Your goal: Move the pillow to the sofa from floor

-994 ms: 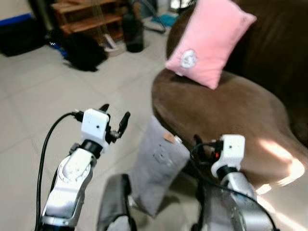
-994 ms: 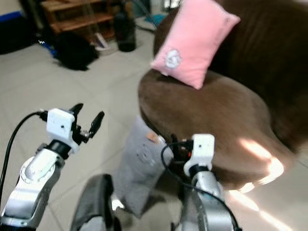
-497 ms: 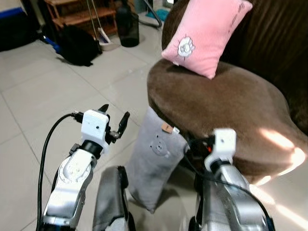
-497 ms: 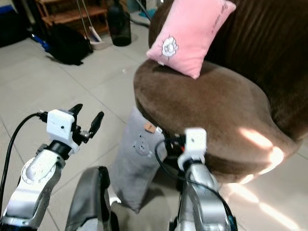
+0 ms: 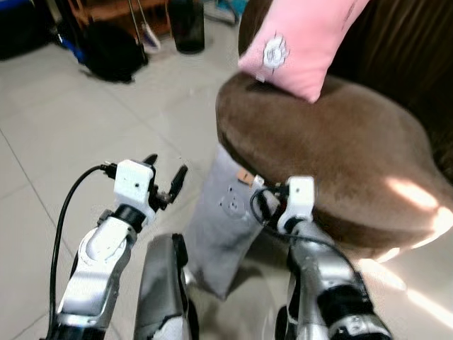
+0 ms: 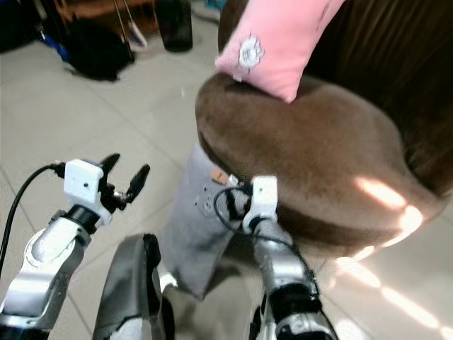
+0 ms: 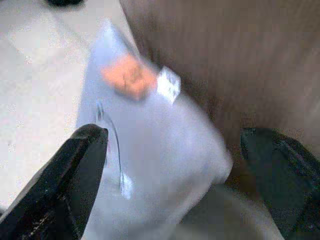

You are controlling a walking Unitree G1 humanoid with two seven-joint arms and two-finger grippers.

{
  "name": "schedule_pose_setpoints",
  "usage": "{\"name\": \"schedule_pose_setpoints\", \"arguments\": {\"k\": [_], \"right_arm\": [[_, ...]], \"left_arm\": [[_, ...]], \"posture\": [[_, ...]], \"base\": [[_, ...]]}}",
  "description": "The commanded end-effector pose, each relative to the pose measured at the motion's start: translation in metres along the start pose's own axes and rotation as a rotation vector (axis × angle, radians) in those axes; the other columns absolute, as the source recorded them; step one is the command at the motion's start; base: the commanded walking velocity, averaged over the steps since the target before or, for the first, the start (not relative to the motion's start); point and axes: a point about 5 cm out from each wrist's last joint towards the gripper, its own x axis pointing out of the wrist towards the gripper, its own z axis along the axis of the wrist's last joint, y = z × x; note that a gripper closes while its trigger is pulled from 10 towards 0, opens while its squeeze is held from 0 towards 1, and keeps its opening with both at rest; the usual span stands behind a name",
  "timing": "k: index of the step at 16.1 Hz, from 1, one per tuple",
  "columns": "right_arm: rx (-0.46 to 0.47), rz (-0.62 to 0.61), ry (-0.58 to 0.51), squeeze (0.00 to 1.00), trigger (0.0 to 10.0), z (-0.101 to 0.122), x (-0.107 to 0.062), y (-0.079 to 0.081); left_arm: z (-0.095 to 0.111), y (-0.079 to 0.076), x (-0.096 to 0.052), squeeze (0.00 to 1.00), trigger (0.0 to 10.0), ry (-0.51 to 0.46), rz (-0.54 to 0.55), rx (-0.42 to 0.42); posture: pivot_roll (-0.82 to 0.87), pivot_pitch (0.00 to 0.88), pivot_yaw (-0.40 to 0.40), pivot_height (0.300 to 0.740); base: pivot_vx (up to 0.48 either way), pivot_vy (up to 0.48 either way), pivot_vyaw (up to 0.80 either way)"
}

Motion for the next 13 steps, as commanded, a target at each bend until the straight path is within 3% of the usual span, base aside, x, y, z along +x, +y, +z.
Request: {"name": "schedule_pose_setpoints", "arguments": {"k": [1, 3, 4, 6, 8, 11, 13], "right_arm": [[0.031, -0.009, 0.015, 1.00, 10.0, -0.002, 0.004, 0.001], [0.081, -0.039, 0.023, 1.00, 10.0, -0.003, 0.008, -0.001], [0.197, -0.082, -0.027, 1.00, 10.0, 0.003, 0.009, -0.009], [0.231, -0.087, -0.046, 1.00, 10.0, 0.005, 0.009, -0.011], [0.304, -0.137, -0.099, 1.00, 10.0, 0.015, 0.012, -0.024], [0.351, -0.123, -0.112, 1.00, 10.0, 0.018, 0.014, -0.025], [0.397, -0.073, -0.106, 1.00, 10.0, 0.017, 0.016, -0.018]], "left_arm": [[0.008, -0.003, -0.003, 0.00, 10.0, -0.008, -0.069, -0.016], [0.013, -0.007, -0.007, 0.00, 10.0, -0.009, -0.150, -0.036], [0.016, -0.008, -0.014, 0.00, 10.0, -0.007, -0.178, -0.050], [0.016, -0.008, -0.016, 0.00, 10.0, -0.005, -0.181, -0.055], [0.020, -0.011, -0.021, 0.00, 10.0, 0.005, -0.214, -0.087], [0.022, -0.013, -0.022, 0.00, 10.0, 0.004, -0.225, -0.099], [0.024, -0.015, -0.023, 0.00, 10.0, 0.003, -0.249, -0.108]], "posture": [[0.08, 0.226, 0.063, 0.465], [0.10, 0.249, 0.075, 0.465], [0.11, 0.261, 0.081, 0.465], [0.11, 0.264, 0.082, 0.465], [0.12, 0.280, 0.082, 0.465], [0.12, 0.281, 0.080, 0.465], [0.14, 0.288, 0.087, 0.465]], "base": [[0.000, 0.000, 0.00], [0.000, 0.000, 0.00], [0.000, 0.000, 0.00], [0.000, 0.000, 0.00], [0.000, 0.000, 0.00], [0.000, 0.000, 0.00], [0.000, 0.000, 0.00]]}}
